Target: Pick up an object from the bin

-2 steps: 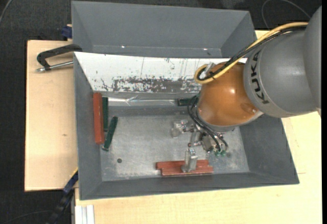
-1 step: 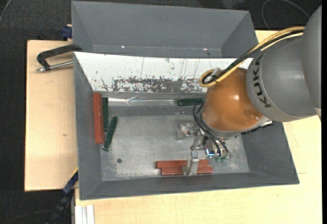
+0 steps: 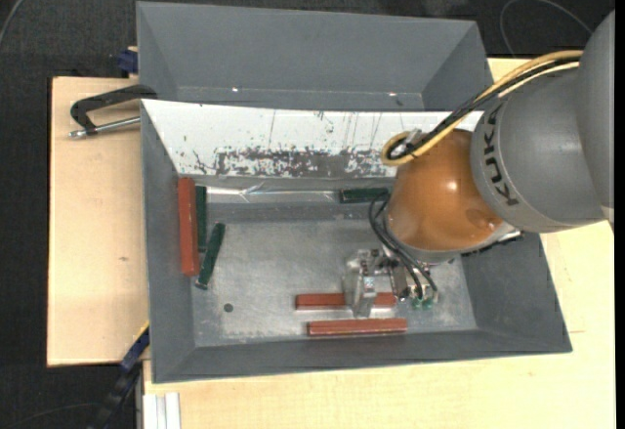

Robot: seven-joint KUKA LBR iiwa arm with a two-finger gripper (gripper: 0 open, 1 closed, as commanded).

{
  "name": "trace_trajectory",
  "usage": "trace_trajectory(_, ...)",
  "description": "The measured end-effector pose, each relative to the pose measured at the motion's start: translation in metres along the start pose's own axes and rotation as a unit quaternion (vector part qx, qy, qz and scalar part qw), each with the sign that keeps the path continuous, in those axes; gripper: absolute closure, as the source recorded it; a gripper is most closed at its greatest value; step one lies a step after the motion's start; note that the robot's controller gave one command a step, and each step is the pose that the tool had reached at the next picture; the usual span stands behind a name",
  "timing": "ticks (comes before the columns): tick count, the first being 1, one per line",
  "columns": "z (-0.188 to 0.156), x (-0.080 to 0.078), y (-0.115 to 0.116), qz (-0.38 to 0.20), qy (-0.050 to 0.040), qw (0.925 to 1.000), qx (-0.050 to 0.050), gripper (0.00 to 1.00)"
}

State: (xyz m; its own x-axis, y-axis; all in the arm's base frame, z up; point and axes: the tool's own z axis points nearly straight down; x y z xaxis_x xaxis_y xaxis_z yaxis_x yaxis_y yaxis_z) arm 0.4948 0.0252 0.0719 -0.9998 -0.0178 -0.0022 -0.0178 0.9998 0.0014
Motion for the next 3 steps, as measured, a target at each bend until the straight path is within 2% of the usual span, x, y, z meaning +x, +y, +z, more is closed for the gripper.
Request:
trace_trajectory(1,-0.03,-0.021,0.017,0.0,-0.0037,1.0,-0.001,1.0)
trace_trajectory(2,-0.028,-0.02,0.016,0.001,-0.0012,1.0,0.0,0.0)
trace_trajectory(3,0.002,0.001,0.003,-0.068,0.0016,0.9977,0.0,0.0)
